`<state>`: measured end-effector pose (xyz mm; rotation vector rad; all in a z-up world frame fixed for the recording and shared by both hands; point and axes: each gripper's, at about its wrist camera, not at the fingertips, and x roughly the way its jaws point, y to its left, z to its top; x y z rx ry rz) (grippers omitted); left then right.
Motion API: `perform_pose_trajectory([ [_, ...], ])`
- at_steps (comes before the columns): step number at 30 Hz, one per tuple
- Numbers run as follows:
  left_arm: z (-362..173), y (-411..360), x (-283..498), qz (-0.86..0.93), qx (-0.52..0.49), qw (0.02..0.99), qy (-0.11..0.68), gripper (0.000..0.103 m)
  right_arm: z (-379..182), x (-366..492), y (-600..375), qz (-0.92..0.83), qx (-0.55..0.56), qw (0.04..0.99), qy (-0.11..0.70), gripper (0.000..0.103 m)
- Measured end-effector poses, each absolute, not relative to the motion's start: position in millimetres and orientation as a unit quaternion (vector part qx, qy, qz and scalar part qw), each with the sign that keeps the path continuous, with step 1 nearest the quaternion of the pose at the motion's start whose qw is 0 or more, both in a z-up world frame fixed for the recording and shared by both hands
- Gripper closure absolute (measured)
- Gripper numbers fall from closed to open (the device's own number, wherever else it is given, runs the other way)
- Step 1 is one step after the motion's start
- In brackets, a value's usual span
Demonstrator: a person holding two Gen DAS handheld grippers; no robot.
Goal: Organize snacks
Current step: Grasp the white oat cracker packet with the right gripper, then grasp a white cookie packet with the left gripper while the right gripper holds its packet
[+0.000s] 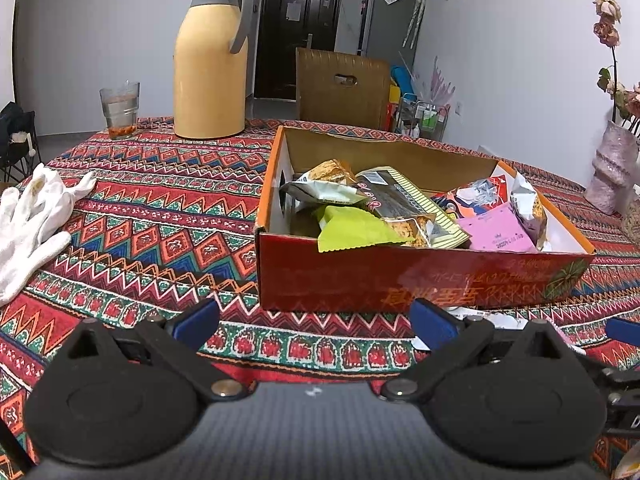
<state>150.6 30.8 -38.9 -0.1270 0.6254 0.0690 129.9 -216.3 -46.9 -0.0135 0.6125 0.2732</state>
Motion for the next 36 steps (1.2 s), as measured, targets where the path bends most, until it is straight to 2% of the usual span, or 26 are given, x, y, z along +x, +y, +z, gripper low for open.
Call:
perform_pose_trajectory([
  [1, -38.9, 31.1, 150.7, 0.033, -0.064, 0.949, 0.307, 0.000, -46.8, 131.1, -211.7, 0.141, -0.013, 0.943, 0.301, 0.000],
  [4, -39.1, 31.0, 150.9, 0.032, -0.064, 0.949, 0.308, 0.000, -49.0, 135.7, -199.5, 0.159, -0.037, 0.937, 0.307, 0.010],
  [8, -40.8, 30.9, 152.3, 0.030, -0.065, 0.947, 0.313, 0.000, -55.4, 144.1, -186.6, 0.178, -0.062, 0.928, 0.322, 0.032],
  [10, -41.5, 31.5, 153.1, 0.028, -0.068, 0.946, 0.315, 0.000, -58.3, 146.7, -182.9, 0.180, -0.071, 0.925, 0.326, 0.037],
  [12, -42.2, 32.1, 153.7, 0.027, -0.070, 0.945, 0.317, 0.000, -58.9, 146.4, -180.8, 0.180, -0.079, 0.925, 0.325, 0.049],
  [20, -44.0, 33.2, 155.2, 0.027, -0.074, 0.943, 0.322, 0.000, -52.4, 138.0, -182.3, 0.185, -0.080, 0.927, 0.317, 0.065],
  [36, -35.9, 6.5, 145.7, -0.008, -0.046, 0.931, 0.362, 0.000, -28.7, 99.2, -232.6, 0.137, -0.015, 0.954, 0.266, 0.066],
])
